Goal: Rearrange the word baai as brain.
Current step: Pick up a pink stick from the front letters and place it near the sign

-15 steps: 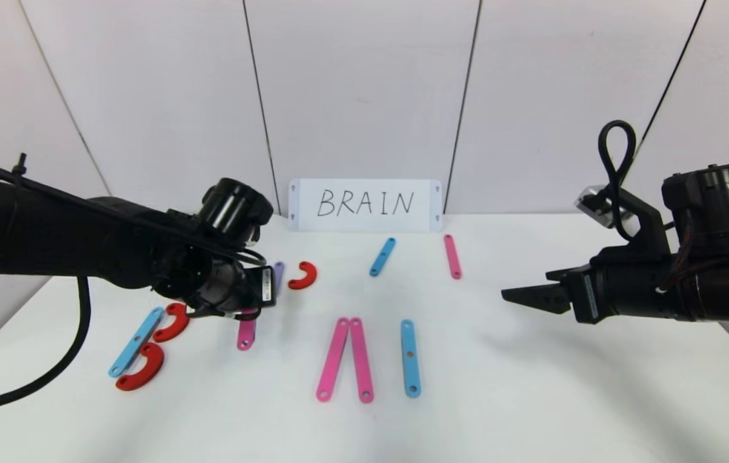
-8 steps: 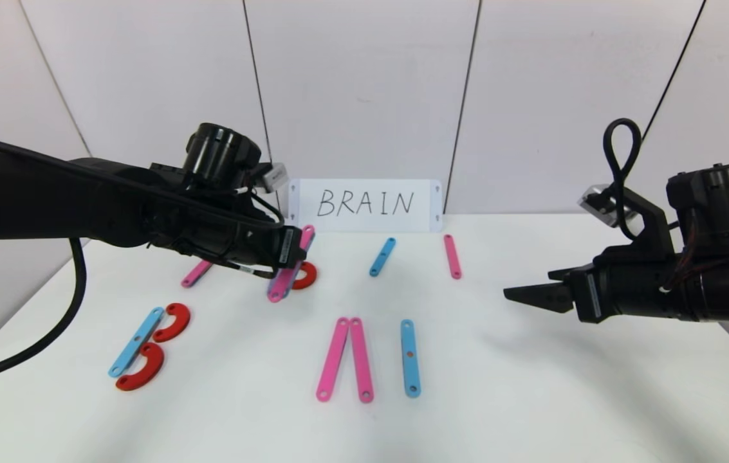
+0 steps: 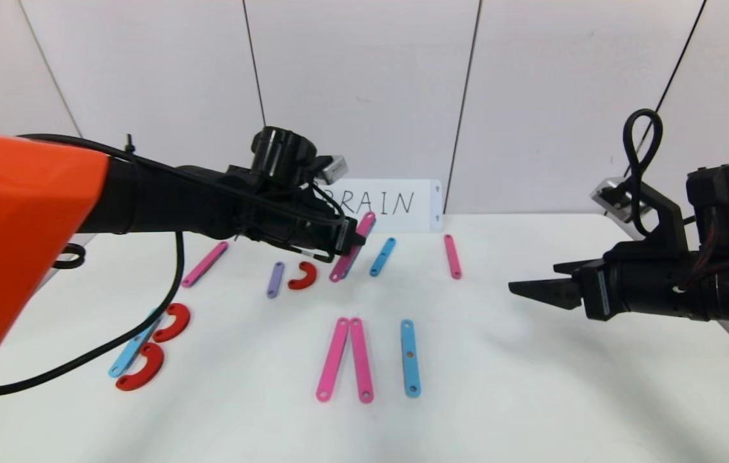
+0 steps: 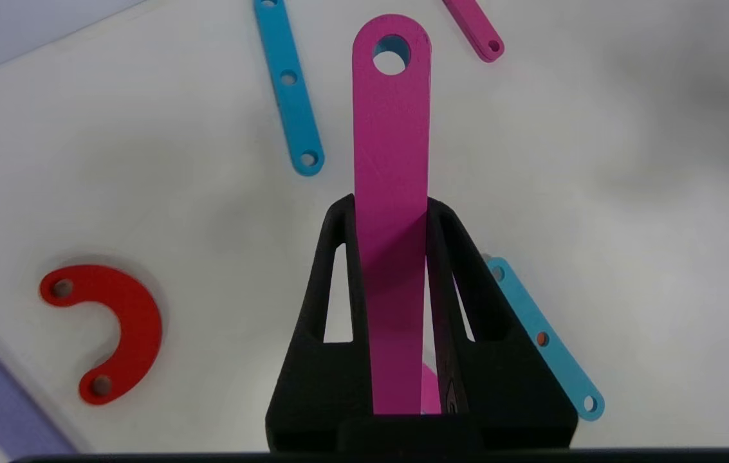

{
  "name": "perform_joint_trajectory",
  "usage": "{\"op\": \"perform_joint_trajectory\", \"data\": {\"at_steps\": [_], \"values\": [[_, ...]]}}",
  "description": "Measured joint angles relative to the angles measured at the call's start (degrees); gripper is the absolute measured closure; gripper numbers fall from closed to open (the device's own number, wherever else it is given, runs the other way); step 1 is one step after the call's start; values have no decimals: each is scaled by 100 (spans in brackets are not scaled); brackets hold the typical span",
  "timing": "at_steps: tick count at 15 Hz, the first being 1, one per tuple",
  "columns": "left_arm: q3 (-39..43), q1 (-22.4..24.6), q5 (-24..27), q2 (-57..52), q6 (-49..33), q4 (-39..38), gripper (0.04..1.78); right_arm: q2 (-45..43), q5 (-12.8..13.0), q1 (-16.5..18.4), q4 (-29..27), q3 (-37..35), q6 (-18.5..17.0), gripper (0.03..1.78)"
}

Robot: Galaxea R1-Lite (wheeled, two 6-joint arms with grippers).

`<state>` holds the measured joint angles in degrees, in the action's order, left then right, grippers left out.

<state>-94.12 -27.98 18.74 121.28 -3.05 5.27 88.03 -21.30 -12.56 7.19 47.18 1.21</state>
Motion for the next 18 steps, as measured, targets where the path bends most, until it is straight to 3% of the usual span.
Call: {"op": "perform_joint_trajectory", "data": {"at_steps": [9,18], "values": [[-1269,-460,-350,1325,247,27,152,-201,-2,-133,-2,-134,16,8],[-1615,-633,-457,1874,572,43,152,-195,0,-133,2,-156,17,8]]}}
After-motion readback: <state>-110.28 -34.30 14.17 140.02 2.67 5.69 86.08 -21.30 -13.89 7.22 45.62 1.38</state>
